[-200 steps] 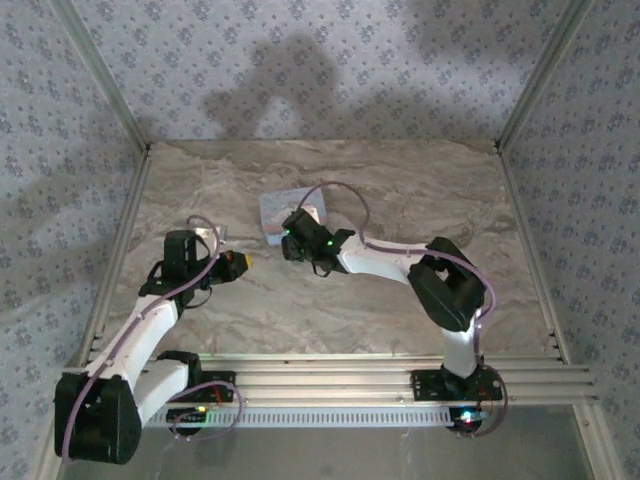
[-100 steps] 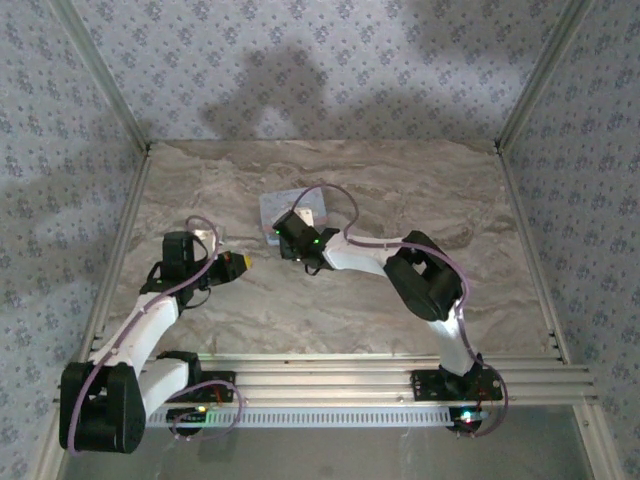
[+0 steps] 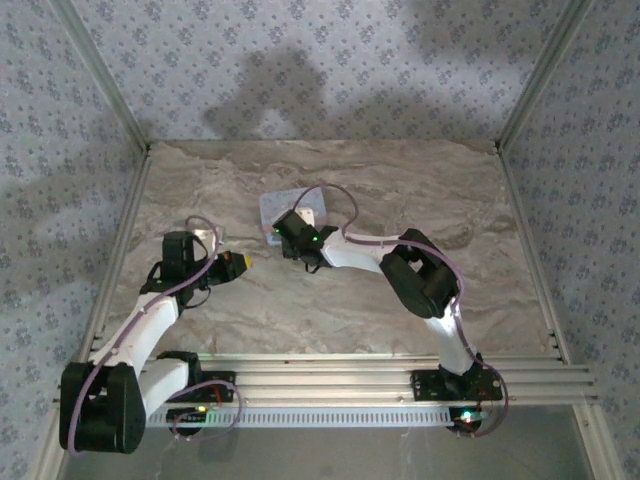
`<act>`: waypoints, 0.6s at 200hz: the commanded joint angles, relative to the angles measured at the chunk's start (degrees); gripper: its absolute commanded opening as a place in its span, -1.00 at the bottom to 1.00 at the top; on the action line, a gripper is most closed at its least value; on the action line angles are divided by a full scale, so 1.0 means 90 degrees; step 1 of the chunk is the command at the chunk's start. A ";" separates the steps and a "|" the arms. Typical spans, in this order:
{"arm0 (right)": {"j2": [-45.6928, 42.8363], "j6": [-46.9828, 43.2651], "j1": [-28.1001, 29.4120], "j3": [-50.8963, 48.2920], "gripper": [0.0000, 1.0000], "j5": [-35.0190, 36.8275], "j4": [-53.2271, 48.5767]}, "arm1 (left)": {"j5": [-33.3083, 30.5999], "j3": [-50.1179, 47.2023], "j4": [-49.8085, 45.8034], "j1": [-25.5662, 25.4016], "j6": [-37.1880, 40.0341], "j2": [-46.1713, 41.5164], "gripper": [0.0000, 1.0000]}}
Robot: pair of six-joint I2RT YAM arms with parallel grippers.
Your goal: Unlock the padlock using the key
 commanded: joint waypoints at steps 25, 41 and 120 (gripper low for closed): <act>0.0313 -0.0045 -0.0094 0.0351 -0.05 0.0269 -0.0184 | 0.0135 -0.0056 0.0130 0.0014 0.0096 0.0021 -1.00; 0.0381 -0.0057 -0.0106 0.0411 -0.07 0.0270 -0.0188 | 0.0140 -0.0052 0.0113 0.0017 0.0096 0.0013 -1.00; 0.0589 -0.0029 -0.0116 0.0606 -0.19 0.0450 -0.0189 | 0.0133 -0.0037 0.0052 0.0003 0.0116 0.0001 -1.00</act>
